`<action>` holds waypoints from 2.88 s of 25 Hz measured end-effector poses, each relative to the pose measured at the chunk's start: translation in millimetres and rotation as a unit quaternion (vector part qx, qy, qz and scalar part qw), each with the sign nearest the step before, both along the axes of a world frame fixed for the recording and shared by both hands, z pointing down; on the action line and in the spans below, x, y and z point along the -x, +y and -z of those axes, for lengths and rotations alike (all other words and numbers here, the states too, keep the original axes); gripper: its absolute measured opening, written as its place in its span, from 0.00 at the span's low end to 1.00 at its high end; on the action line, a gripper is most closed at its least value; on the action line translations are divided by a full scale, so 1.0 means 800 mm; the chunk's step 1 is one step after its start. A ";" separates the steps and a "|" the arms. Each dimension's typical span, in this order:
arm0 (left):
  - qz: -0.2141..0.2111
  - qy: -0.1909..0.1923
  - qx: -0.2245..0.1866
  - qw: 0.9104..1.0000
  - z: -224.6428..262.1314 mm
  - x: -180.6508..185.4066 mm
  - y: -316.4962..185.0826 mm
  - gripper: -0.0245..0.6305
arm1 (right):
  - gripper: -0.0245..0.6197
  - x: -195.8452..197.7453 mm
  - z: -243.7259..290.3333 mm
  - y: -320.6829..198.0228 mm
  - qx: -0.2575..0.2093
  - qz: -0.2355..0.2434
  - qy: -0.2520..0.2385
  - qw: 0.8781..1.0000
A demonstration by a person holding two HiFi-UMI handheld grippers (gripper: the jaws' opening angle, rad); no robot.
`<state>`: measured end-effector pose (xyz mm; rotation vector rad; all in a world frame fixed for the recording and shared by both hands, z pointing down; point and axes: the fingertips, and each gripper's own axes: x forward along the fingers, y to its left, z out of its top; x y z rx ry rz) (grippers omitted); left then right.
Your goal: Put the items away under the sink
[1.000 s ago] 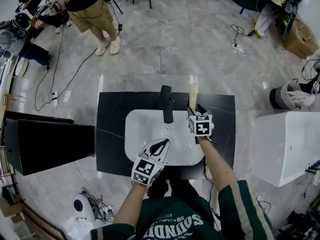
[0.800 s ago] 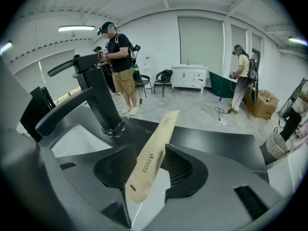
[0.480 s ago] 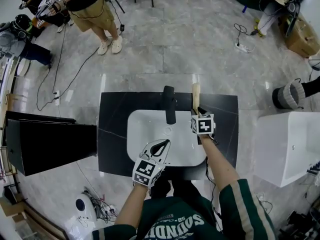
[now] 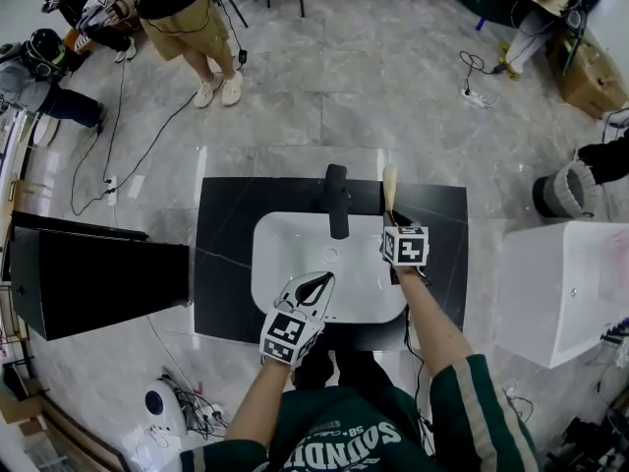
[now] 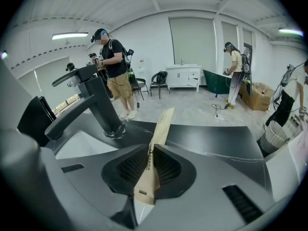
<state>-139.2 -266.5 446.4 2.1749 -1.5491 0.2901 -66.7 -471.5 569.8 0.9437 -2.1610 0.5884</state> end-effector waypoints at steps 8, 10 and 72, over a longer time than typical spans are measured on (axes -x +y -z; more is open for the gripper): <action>-0.012 0.001 -0.017 1.000 0.014 -0.010 0.022 0.05 | 0.12 -0.009 0.030 0.033 -0.018 0.006 -0.020 1.000; -0.017 0.000 -0.023 1.000 0.020 -0.014 0.031 0.05 | 0.12 -0.014 0.041 0.046 -0.022 0.006 -0.022 0.999; -0.064 0.008 -0.057 0.996 -0.175 -0.175 0.375 0.05 | 0.11 -0.235 -0.113 0.681 -0.019 0.061 -0.084 0.994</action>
